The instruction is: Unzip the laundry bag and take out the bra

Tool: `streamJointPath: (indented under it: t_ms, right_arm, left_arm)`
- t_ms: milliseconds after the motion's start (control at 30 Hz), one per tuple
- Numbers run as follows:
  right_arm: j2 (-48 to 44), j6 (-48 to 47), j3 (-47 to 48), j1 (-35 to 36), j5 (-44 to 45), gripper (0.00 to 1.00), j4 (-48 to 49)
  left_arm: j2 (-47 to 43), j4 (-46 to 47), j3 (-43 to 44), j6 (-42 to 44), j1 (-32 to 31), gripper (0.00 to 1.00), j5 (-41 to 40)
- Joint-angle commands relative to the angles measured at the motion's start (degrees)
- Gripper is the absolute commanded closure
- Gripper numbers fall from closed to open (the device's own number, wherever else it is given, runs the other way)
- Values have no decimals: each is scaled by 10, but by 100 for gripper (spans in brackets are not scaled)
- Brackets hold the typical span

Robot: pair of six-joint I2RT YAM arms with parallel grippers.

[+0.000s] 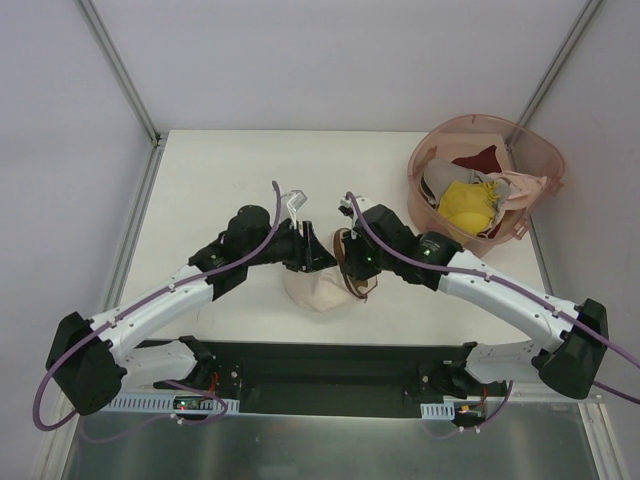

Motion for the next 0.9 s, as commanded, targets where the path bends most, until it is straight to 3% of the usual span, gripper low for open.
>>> streamJointPath:
  t_ms: [0,533,867]
  right_arm:
    - [-12,12,9,1,-29,99,22]
    - [-21,8,8,1,-29,99,17]
    - [-17,3,8,-5,-57,99,18]
  left_arm:
    - [30,59,20,-12,-7,55,17]
    - [76,119,20,-31,-7,61,31]
    - [21,78,6,119,-7,62,39]
